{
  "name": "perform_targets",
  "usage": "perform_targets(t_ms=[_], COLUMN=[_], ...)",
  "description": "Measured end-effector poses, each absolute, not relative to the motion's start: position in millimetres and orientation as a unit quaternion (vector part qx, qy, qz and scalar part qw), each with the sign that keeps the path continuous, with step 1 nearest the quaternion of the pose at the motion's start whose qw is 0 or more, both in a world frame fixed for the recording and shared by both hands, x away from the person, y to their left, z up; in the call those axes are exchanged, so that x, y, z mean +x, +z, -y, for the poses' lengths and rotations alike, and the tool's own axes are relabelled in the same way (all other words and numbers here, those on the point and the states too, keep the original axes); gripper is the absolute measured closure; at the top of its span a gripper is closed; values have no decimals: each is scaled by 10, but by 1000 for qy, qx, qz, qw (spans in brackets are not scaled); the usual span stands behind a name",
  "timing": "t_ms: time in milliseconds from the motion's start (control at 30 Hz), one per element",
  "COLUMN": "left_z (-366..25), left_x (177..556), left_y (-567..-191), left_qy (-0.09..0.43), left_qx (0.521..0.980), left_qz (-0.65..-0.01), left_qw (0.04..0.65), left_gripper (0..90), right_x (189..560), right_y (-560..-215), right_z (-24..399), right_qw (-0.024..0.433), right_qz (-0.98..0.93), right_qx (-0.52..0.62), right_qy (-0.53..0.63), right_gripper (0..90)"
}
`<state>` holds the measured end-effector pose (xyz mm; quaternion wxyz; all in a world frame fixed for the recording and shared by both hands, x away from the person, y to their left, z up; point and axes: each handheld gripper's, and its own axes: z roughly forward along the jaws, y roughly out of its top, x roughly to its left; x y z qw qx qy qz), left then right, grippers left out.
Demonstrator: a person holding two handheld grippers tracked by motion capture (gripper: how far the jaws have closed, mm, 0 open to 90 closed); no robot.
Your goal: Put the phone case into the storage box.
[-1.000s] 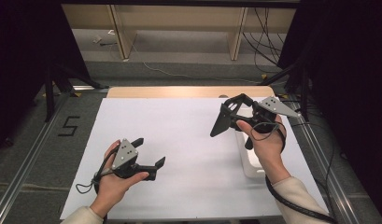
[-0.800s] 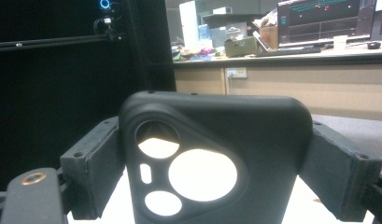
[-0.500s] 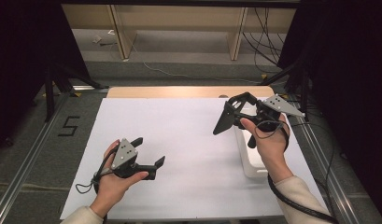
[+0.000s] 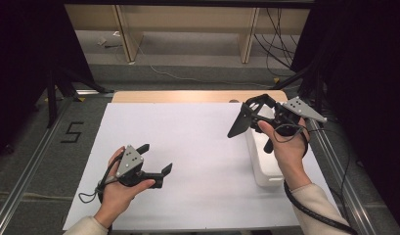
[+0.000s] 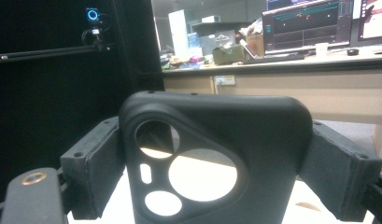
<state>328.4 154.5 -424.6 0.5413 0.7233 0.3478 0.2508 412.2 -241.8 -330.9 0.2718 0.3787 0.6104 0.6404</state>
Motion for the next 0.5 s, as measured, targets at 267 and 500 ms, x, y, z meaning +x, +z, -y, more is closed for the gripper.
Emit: perform_targets(t_ms=[267,500], left_z=[-1546,-1546], left_x=[3284,3285], left_y=[-4245,-4248], left_qy=[252,252], left_qx=[723,723], left_qz=[-348,-348], left_qw=[541,541], left_gripper=[21,21], right_x=[4130,4133], right_y=[-3290,-3274], right_z=[2474,2525], right_qw=[277,281], right_qz=[-605,-597], right_qx=[383,389], right_qy=[641,643], right_gripper=[151,151])
